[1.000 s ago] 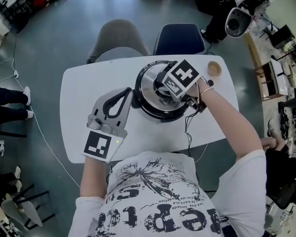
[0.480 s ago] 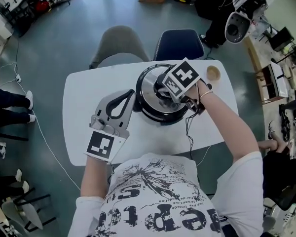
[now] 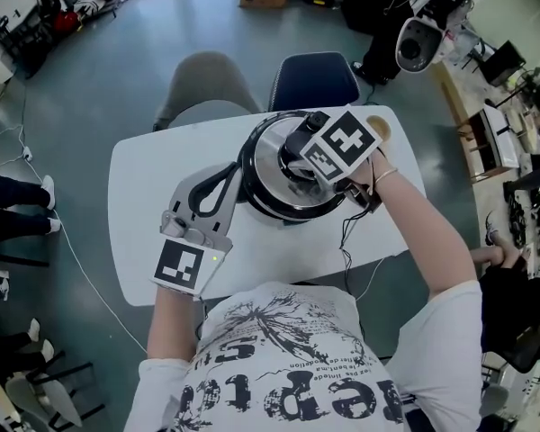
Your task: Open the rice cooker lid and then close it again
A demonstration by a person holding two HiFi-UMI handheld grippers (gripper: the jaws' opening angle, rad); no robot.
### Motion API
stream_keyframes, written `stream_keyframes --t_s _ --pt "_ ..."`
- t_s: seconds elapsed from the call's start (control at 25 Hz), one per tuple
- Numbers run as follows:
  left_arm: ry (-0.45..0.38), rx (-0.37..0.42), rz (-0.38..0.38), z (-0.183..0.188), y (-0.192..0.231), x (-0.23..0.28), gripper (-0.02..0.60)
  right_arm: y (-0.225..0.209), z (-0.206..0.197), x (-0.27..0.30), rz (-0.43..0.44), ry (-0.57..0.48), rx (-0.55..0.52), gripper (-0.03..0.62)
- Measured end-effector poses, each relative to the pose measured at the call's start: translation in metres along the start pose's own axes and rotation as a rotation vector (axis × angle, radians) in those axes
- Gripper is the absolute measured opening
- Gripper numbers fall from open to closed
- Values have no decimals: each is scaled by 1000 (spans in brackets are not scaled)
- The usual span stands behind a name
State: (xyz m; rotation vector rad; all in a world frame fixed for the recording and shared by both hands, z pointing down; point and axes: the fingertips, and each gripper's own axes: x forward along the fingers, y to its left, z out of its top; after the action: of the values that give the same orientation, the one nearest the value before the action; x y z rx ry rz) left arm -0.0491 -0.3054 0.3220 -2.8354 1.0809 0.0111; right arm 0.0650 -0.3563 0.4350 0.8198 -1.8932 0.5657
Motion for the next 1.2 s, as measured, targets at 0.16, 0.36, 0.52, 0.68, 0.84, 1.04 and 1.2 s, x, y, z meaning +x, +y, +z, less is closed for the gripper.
stream_keyframes --t_s 0.16,0.36,0.52,0.68,0.84,1.04,1.2 --pt "9 10 2 8 -34 -11 12 16 -31 -24 11 -3 -29 291" --pt "20 19 32 15 -89 -27 12 37 -89 -49 49 11 -60 291" --pt "31 1 77 18 -146 -35 12 44 -143 -67 63 7 -91 291" --pt "40 10 87 16 -198 -46 12 54 -189 -81 79 -2 -98 291" --pt "48 -9 109 15 -249 -62 12 70 -244 -93 99 15 -103 291" --pt "73 4 121 14 -304 -68 12 73 -298 -111 119 17 -112 291" --pt "71 8 133 16 -331 -75 12 80 -323 -117 127 19 -126 291"
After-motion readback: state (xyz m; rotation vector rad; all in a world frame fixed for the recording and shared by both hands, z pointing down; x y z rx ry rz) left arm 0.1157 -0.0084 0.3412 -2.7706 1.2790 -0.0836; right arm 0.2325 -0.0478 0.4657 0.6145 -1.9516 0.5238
